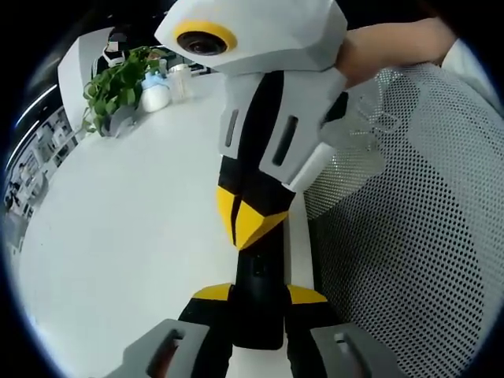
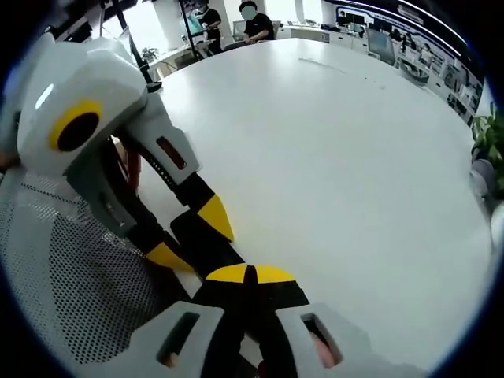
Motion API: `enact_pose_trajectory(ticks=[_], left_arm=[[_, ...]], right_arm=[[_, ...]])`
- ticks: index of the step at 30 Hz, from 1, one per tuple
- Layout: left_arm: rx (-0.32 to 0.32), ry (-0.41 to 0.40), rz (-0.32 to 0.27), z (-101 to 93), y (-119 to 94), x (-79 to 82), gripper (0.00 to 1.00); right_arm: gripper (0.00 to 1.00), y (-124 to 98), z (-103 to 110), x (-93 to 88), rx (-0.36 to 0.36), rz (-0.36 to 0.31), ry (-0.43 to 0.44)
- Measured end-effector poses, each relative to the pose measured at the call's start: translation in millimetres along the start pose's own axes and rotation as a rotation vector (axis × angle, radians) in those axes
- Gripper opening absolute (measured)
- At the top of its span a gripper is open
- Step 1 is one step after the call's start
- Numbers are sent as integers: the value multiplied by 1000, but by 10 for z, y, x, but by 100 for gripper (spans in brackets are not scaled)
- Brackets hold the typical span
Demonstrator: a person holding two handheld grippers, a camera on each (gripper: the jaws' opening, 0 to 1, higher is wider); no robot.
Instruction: Press the specified remote control buttons in sequence, fully releasing each button before pressing the next.
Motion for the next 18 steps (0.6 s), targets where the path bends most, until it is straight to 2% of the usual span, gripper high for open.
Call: enact_pose_trajectory(ticks=[12, 18], left_arm=[[2, -1, -2, -2, 3, 2, 24], [2, 0, 1, -3, 4, 4, 24]], right_arm=[[0, -31, -40, -16, -13, 17, -23], [0, -42, -44, -20, -22, 27, -7]])
Point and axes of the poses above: the point that each gripper's makers call its tool centre point, and the gripper's own axes: y roughly forward along the fingers, z roughly to its left, x roughly out of its top, the point moved 5 cm from there along -y, roughly backward along the fingers, and after that the axes turned 13 degrees about -z, right-handed, at the moved point
